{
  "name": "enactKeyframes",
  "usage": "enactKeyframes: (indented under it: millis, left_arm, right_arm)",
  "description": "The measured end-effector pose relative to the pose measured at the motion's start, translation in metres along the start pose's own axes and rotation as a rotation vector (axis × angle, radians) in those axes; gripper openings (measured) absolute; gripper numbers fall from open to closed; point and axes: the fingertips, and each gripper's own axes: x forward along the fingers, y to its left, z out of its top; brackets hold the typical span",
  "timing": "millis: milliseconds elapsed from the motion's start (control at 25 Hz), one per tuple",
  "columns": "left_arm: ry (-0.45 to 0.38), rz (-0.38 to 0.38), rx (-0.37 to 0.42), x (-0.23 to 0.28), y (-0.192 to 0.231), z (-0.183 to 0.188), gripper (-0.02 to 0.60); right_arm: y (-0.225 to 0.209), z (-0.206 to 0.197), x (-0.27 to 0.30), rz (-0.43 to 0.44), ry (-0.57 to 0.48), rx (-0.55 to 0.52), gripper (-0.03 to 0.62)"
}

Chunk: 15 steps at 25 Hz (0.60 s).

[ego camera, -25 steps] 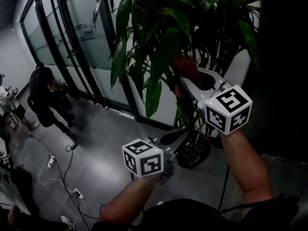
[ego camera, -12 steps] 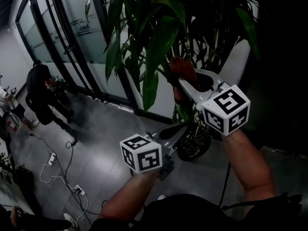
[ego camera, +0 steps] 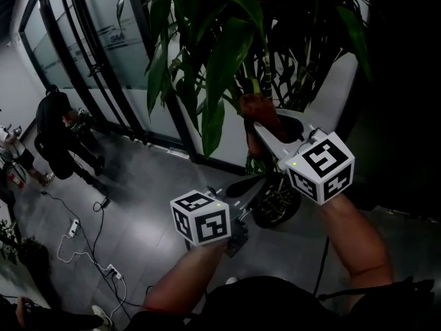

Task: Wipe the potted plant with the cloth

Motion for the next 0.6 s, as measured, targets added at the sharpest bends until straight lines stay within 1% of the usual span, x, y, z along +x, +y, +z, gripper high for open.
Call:
enactKeyframes:
  millis: [280,600]
  left_arm:
    - [0.002,0.001,-0.002,0.0,0.001,0.0,0.017]
    - [-0.009,0.006,-0.006,-0.001,0.005,0.004,0.017]
  right_arm:
    - [0.013,-0.009,-0.006,0.006,0.024,-0.044,0.071]
    - [0.025,-0.021,-0.016,0.027,0.043,-0.04,0.071]
